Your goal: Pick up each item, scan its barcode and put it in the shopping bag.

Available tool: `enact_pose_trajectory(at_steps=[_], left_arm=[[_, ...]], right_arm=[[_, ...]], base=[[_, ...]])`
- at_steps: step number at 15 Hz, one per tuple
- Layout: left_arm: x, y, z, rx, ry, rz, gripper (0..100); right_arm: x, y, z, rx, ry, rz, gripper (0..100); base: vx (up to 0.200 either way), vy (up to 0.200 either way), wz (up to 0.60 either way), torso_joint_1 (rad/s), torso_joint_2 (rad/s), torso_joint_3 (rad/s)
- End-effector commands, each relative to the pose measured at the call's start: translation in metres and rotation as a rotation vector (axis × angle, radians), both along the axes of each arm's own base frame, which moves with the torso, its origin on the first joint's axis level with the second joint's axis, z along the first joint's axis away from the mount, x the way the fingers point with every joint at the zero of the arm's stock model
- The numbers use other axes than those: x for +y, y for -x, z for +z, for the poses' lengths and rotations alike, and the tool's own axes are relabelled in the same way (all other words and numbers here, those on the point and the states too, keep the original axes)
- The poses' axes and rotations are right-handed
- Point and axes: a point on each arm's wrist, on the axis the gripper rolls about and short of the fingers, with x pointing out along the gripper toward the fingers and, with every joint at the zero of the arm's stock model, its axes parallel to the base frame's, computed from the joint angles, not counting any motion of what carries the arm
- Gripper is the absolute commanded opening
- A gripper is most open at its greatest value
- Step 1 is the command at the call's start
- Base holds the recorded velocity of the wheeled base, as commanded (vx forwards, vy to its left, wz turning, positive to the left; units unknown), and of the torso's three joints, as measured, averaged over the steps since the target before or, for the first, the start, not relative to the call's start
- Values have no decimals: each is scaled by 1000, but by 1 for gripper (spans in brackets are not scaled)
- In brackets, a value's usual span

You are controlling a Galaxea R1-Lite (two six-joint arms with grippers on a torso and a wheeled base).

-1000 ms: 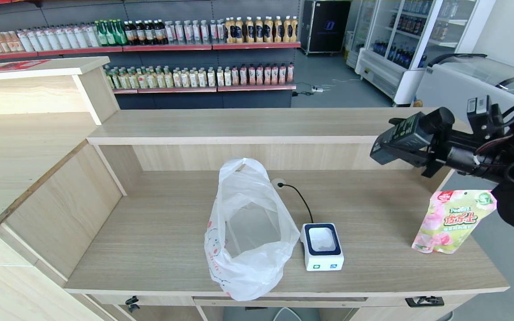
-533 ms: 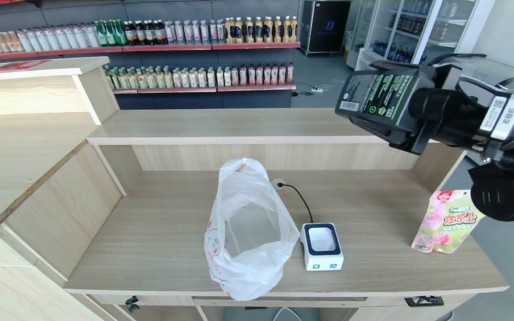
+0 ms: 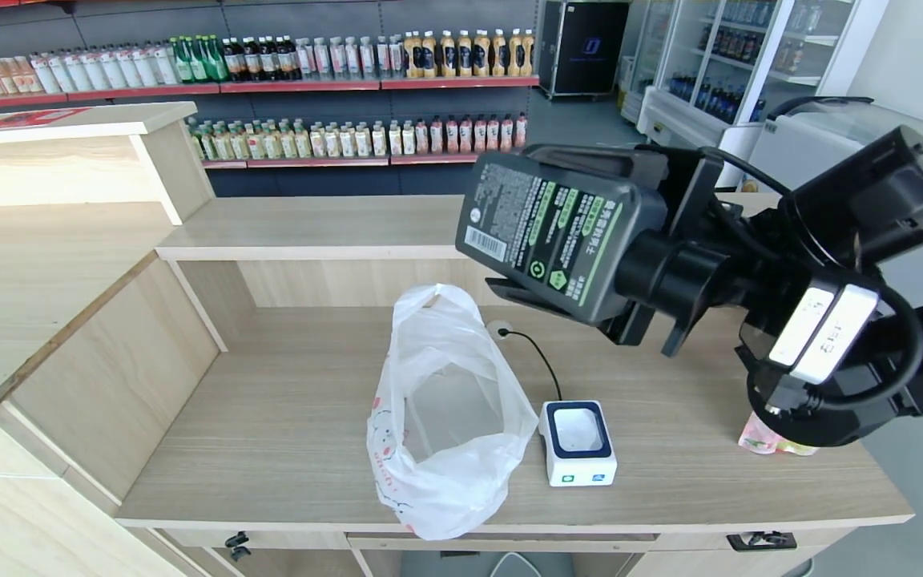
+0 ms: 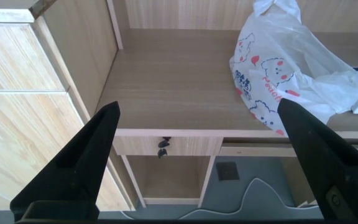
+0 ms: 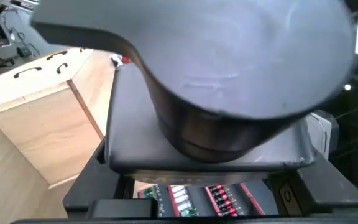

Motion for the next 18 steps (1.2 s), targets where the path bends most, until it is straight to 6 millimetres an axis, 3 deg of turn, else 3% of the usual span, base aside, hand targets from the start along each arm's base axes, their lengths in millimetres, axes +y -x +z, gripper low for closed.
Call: enact_pose_trajectory(at_steps=[1,6,8,9,12,15,18], left_arm=[[0,0,0,0,0,0,100],[0,0,0,0,0,0,100],[0,0,0,0,0,0,100],[0,0,0,2,0,0,100],[0,0,0,2,0,0,100],[0,0,0,2,0,0,100],[0,0,0,2,0,0,100]], right_arm=[[10,6,-2,5,5,31,0],[24,36,6,16,4,99,0],[13,51,20,39,-68,26,0],[-4,68,24,46,-80,7,0],[-36,97,18,58,-61,-15,0],[-55,97,10,0,-21,-48,0],[-52,87,5,-7,-4,-61,0]], base=[[0,0,0,0,0,0],[0,0,0,0,0,0],[0,0,0,0,0,0],[0,0,0,0,0,0],[0,0,0,0,0,0],[0,0,0,0,0,0],[0,0,0,0,0,0]])
